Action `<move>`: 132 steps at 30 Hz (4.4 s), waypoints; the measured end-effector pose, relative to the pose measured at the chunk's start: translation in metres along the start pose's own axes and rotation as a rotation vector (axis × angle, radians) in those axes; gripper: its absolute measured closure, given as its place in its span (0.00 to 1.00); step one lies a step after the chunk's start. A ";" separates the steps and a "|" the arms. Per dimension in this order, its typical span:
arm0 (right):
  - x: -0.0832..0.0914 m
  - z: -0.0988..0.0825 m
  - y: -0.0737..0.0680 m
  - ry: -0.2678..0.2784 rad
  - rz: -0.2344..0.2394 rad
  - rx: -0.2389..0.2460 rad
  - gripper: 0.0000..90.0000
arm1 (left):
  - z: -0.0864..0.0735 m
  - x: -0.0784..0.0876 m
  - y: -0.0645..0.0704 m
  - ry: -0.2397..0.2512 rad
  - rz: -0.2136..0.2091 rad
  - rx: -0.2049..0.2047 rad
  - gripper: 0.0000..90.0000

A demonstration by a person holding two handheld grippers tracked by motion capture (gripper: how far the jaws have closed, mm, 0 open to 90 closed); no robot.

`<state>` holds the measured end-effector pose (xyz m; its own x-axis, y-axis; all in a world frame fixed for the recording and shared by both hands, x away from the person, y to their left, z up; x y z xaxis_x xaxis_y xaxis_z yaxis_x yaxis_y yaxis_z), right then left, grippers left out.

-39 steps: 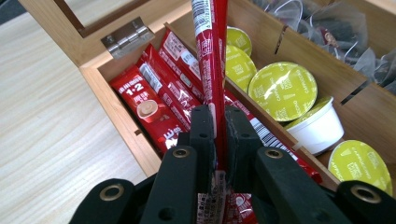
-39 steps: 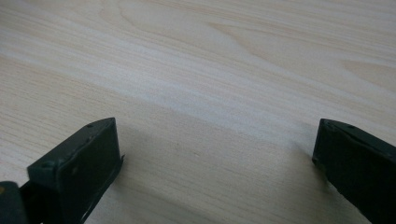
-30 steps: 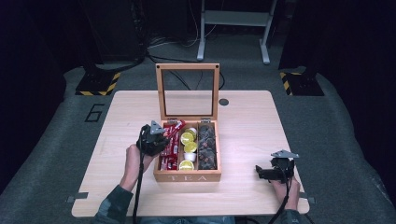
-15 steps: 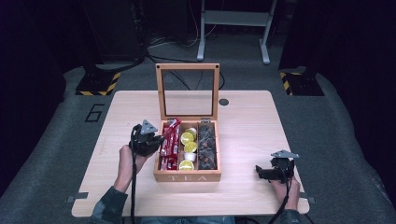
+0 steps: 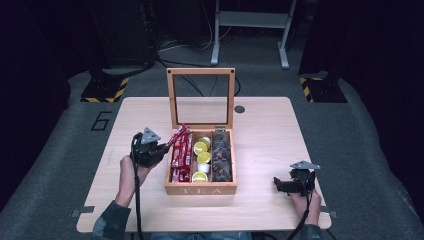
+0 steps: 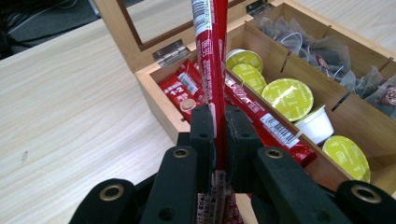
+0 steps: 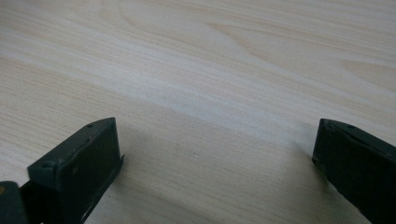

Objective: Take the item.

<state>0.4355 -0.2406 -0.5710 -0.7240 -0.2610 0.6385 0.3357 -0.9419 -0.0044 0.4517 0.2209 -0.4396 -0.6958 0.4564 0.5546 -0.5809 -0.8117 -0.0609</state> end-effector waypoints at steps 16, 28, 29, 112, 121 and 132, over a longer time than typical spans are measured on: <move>0.000 0.000 0.000 -0.001 0.001 -0.003 0.00 | -0.003 0.013 -0.015 0.016 0.030 0.019 0.92; 0.000 0.000 0.000 0.000 0.000 -0.002 0.00 | -0.009 0.021 -0.032 0.035 0.065 0.061 0.92; 0.000 0.000 0.000 0.000 0.001 -0.003 0.00 | -0.010 0.022 -0.033 0.037 0.067 0.063 0.92; 0.000 0.000 0.000 0.003 -0.002 -0.006 0.00 | -0.075 -0.001 -0.152 -0.050 0.272 0.360 0.92; 0.000 0.000 0.000 0.002 0.000 -0.005 0.00 | -0.085 -0.013 -0.159 -0.065 0.290 0.394 0.92; 0.000 0.000 0.000 0.002 0.000 -0.005 0.00 | -0.100 -0.027 -0.166 -0.118 0.274 0.420 0.91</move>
<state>0.4356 -0.2402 -0.5709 -0.7252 -0.2618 0.6368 0.3329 -0.9429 -0.0085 0.5242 0.3799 -0.5276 -0.7320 0.1815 0.6566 -0.1471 -0.9832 0.1078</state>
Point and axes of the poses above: each handheld gripper's, and its own axes: x roughly backward along the jaws, z roughly out of its top, y roughly to its right, the point moved 6 cm from there along -x, roughly forward along the jaws, and after that the axes turned 5 degrees about y, right-handed, at the moved point
